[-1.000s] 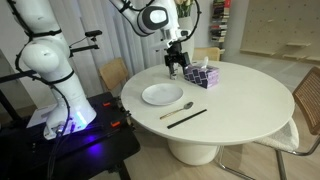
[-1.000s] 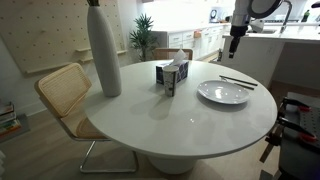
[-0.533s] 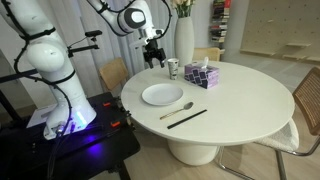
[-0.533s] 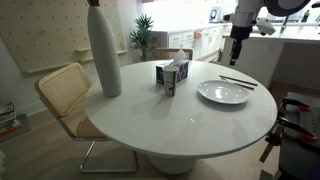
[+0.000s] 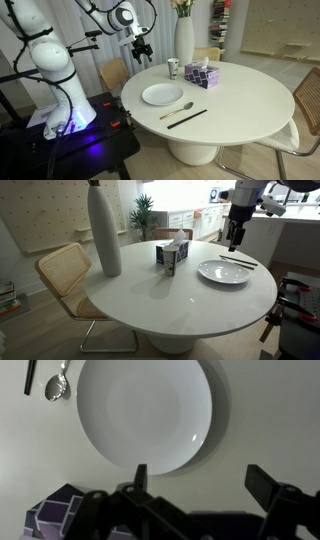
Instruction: Pick up the spoon and place it to the right side of the white plate. Pick up the cup and place it to the left side of the white plate.
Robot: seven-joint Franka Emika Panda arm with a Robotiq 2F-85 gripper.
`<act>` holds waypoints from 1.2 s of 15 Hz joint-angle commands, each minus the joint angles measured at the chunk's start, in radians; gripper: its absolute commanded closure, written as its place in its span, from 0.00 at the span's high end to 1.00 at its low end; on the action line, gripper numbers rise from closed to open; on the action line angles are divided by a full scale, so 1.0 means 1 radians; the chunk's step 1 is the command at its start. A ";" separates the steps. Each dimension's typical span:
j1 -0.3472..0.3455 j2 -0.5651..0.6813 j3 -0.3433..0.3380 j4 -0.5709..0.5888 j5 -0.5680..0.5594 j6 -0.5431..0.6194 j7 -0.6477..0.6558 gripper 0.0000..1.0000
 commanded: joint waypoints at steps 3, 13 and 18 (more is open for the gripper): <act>0.017 0.007 0.004 0.090 0.016 -0.051 -0.033 1.00; 0.014 0.208 -0.032 0.388 0.027 -0.109 -0.245 1.00; 0.010 0.368 -0.047 0.635 0.038 -0.241 -0.409 1.00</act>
